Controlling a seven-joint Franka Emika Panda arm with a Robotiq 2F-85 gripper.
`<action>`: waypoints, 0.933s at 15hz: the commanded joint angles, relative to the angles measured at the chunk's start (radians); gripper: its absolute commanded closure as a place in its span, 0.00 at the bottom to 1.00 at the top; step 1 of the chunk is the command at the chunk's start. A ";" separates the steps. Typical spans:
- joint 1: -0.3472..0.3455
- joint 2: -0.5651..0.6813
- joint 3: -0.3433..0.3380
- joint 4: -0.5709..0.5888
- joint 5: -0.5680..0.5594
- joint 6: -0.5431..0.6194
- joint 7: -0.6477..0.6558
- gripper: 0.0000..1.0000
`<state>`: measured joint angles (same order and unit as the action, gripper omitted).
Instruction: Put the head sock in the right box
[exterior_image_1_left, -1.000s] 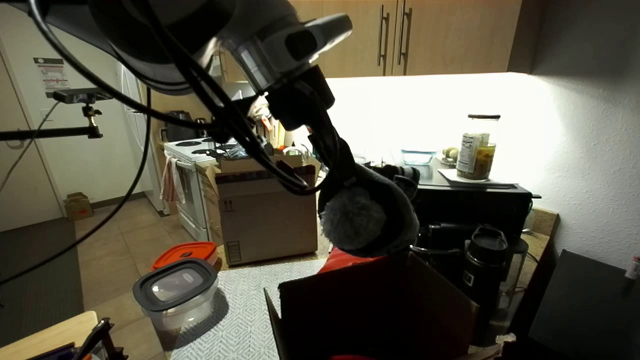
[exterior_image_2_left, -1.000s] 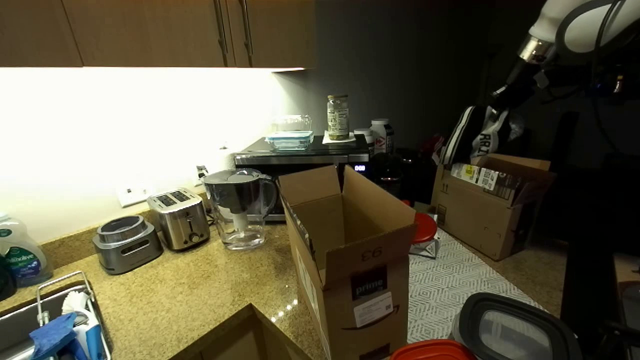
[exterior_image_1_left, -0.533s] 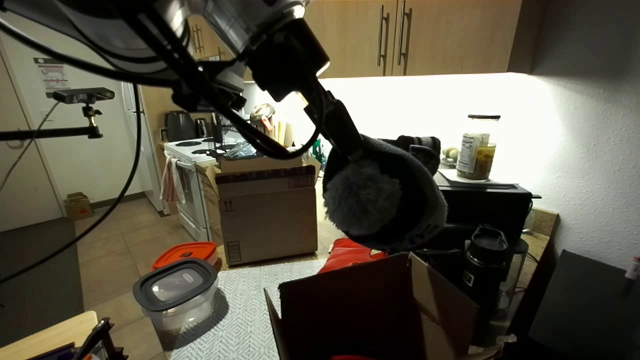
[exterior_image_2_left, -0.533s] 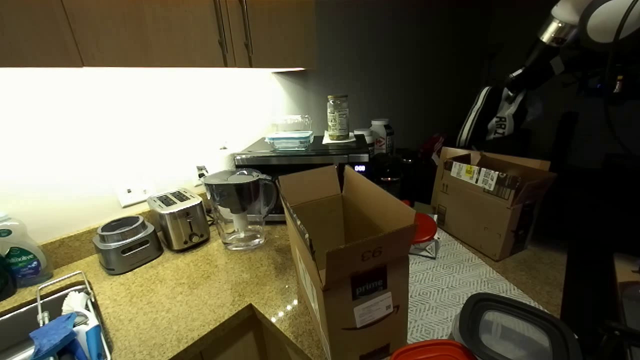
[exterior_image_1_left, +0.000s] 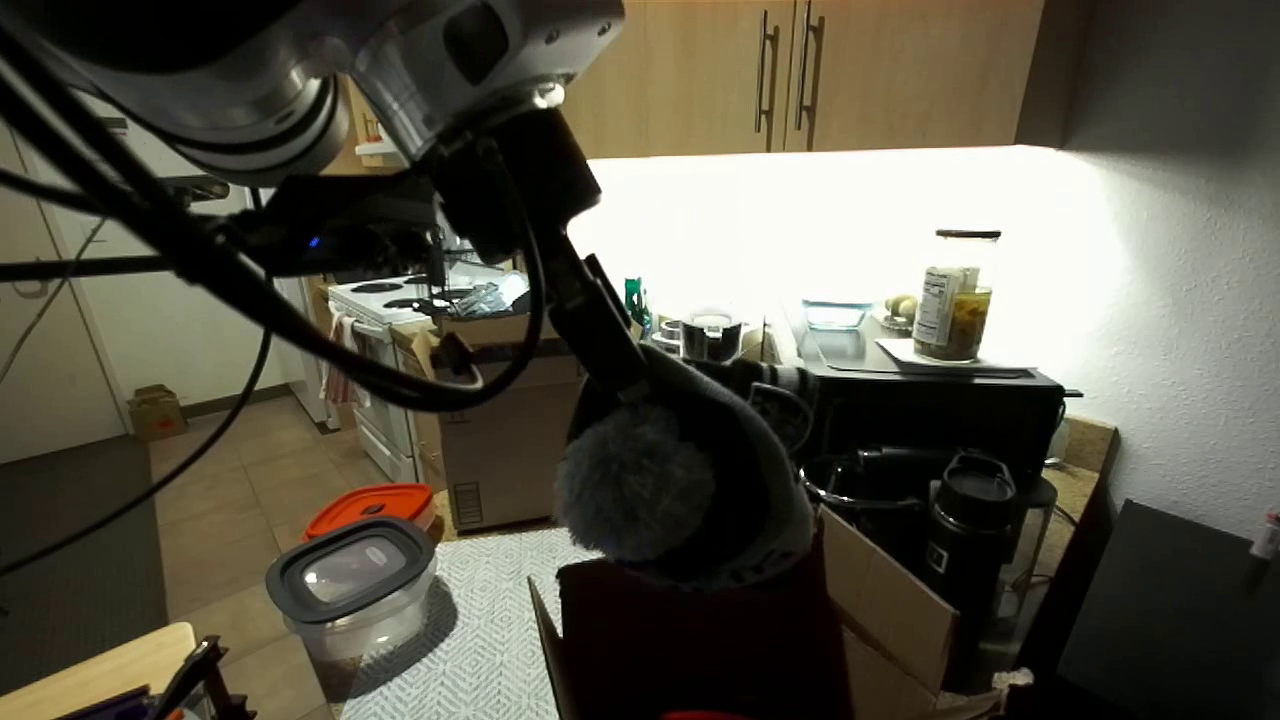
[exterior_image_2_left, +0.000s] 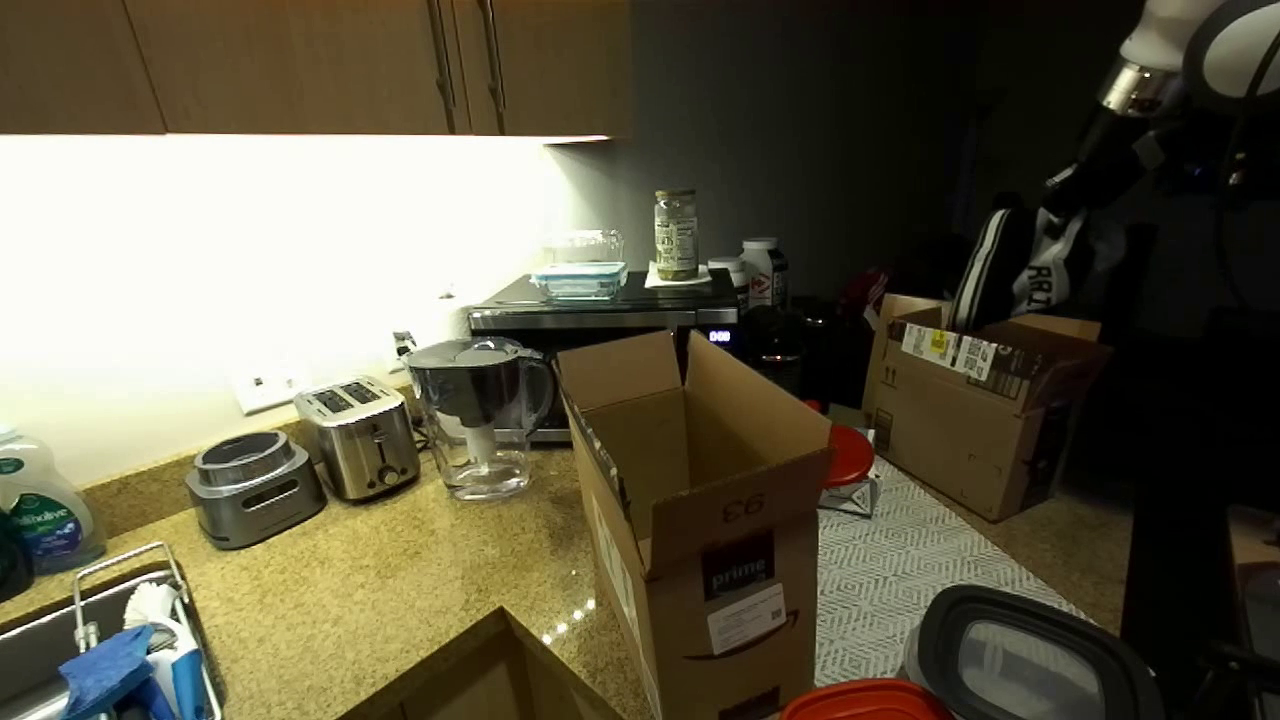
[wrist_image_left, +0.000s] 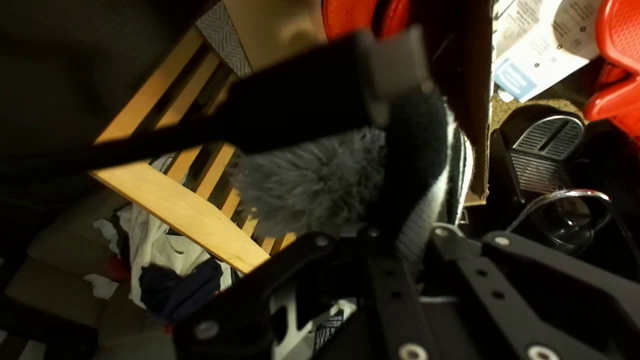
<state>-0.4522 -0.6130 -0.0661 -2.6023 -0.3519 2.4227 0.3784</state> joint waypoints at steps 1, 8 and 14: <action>-0.016 -0.023 0.000 -0.025 -0.015 -0.026 -0.008 0.97; -0.065 0.031 0.001 -0.007 -0.078 0.018 0.014 0.97; -0.090 0.061 0.001 -0.025 -0.179 0.158 0.004 0.47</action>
<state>-0.5240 -0.5581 -0.0728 -2.6131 -0.4771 2.5025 0.3785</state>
